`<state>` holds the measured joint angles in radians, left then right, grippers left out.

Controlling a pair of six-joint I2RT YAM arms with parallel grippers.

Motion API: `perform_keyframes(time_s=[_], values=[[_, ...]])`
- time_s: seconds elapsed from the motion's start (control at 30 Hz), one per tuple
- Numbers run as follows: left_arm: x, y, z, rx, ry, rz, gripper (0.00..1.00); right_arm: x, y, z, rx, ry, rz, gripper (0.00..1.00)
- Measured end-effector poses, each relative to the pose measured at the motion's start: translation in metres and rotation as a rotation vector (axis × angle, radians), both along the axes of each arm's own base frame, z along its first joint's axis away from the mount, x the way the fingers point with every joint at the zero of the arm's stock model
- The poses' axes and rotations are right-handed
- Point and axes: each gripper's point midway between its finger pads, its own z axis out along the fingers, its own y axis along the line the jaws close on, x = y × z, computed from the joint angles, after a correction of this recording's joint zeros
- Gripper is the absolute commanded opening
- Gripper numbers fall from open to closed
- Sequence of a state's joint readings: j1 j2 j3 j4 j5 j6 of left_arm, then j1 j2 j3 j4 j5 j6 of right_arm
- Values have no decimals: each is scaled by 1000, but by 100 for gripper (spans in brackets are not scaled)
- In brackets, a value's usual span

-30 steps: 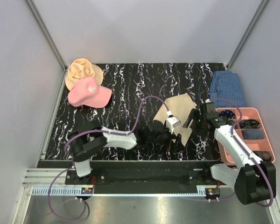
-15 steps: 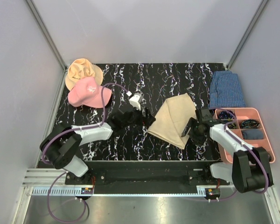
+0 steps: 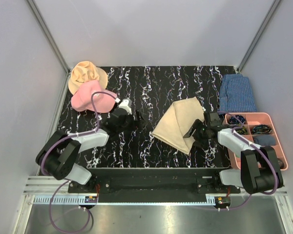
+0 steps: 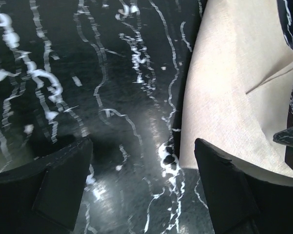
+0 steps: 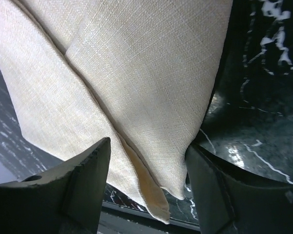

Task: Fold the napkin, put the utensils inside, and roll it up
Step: Fold the napkin

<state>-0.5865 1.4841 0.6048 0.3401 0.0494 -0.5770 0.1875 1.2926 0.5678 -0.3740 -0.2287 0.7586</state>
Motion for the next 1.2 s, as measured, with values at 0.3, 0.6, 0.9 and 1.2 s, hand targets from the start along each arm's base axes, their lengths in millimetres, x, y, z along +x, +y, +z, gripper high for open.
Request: perform_keyframes(time_s=[0.3, 0.6, 0.9, 1.2], values=[[0, 48, 17, 4, -17, 119, 87, 5, 24, 1, 100, -19, 41, 68], [-14, 87, 49, 12, -43, 213, 88, 1, 71, 1, 109, -15, 176, 68], [-27, 126, 108, 76, -38, 271, 94, -12, 32, 23, -117, -48, 153, 67], [-22, 143, 141, 151, -47, 220, 94, 37, 78, 83, -284, -263, 465, 67]])
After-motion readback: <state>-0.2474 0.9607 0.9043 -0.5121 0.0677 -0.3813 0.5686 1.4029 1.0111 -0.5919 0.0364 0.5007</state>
